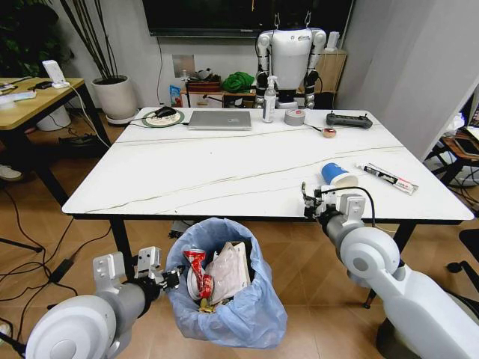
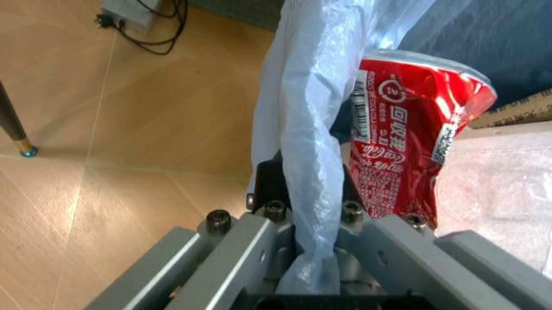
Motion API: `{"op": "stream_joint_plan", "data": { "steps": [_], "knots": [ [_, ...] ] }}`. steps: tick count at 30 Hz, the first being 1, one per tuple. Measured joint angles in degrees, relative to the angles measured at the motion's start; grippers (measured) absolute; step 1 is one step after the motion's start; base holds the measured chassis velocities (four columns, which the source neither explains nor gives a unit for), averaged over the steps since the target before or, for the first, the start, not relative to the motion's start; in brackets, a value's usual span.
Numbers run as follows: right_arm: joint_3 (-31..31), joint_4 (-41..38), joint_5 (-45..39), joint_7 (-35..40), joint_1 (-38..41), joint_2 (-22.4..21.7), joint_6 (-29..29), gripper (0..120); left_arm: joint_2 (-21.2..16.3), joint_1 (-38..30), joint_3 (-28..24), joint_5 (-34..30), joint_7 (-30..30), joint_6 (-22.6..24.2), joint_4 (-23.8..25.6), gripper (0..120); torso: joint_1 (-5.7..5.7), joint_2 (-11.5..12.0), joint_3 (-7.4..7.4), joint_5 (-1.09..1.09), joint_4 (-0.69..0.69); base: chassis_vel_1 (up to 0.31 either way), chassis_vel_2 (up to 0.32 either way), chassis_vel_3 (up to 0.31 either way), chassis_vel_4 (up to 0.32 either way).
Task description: Pick up the trash bin and place the trash from the table into it.
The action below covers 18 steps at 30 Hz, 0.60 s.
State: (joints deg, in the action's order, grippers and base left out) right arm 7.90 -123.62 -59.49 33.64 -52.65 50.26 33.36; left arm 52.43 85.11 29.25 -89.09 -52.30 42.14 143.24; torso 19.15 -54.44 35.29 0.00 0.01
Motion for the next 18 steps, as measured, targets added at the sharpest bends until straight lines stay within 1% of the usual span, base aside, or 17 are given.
{"op": "stream_joint_plan", "data": {
  "steps": [1,2,4,5,7,9,10,12,14,16,18],
  "knots": [
    [0.1,-0.8,-0.1,-1.7,0.1,-0.4,-0.5,0,0.0,-0.1,0.0,0.0,0.0,0.0,0.0,0,0.0,0.0,0.0,0.0,0.0,0.0,0.0,0.0,0.0],
    [0.1,-0.8,-0.1,-1.7,0.1,-0.4,-0.5,0,0.0,-0.1,0.0,0.0,0.0,0.0,0.0,0,0.0,0.0,0.0,0.0,0.0,0.0,0.0,0.0,0.0],
    [0.4,-2.7,-0.2,-8.0,0.2,-1.5,-3.0,0,0.0,-0.2,0.0,0.0,0.0,0.0,0.0,0,0.0,0.0,0.0,0.0,0.0,0.0,0.0,0.0,0.0],
    [0.6,-3.7,-0.2,-14.3,0.1,-2.4,-4.9,0,0.0,-0.3,0.1,0.0,0.0,0.0,0.0,0,0.0,0.0,0.0,0.0,0.0,0.0,0.0,0.0,0.0],
    [0.7,-5.1,-0.2,-23.7,-0.1,-3.6,-7.5,0,0.0,-0.3,0.1,0.0,0.0,0.0,0.0,0,0.0,0.0,0.0,0.0,0.0,0.0,0.0,0.0,0.0],
    [-0.1,-6.0,-0.2,-28.9,0.1,-4.3,-9.0,0,0.1,-0.4,0.2,0.0,0.0,0.0,0.0,0,0.0,0.0,0.0,0.0,0.0,0.0,0.0,0.0,0.0],
    [-0.1,-6.0,-0.2,-28.9,0.1,-4.3,-9.0,0,0.1,-0.4,0.2,0.0,0.0,0.0,0.0,0,0.0,0.0,0.0,0.0,0.0,0.0,0.0,0.0,0.0],
    [-2.2,-7.3,-0.2,-35.0,0.9,-5.1,-10.4,0,0.2,-0.4,0.2,0.0,0.0,0.0,0.0,0,0.0,0.0,0.0,0.0,0.0,0.0,0.0,0.0,0.0],
    [-4.5,-8.2,0.1,-38.5,1.9,-5.5,-10.7,0,0.3,-0.5,0.3,0.0,0.0,0.0,0.0,0,0.0,0.0,0.0,0.0,0.0,0.0,0.0,0.0,0.0],
    [-5.5,-8.6,0.3,-39.2,2.3,-5.6,-10.8,0,0.3,-0.5,0.4,0.0,0.0,0.0,0.0,0,0.0,0.0,0.0,0.0,0.0,0.0,0.0,0.0,0.0],
    [-8.7,-9.4,0.7,-39.9,3.4,-6.0,-11.1,0,0.3,-0.6,0.5,0.0,0.0,0.0,0.0,0,0.0,0.0,0.0,-0.01,0.0,0.0,0.0,0.0,0.0]
  ]
}}
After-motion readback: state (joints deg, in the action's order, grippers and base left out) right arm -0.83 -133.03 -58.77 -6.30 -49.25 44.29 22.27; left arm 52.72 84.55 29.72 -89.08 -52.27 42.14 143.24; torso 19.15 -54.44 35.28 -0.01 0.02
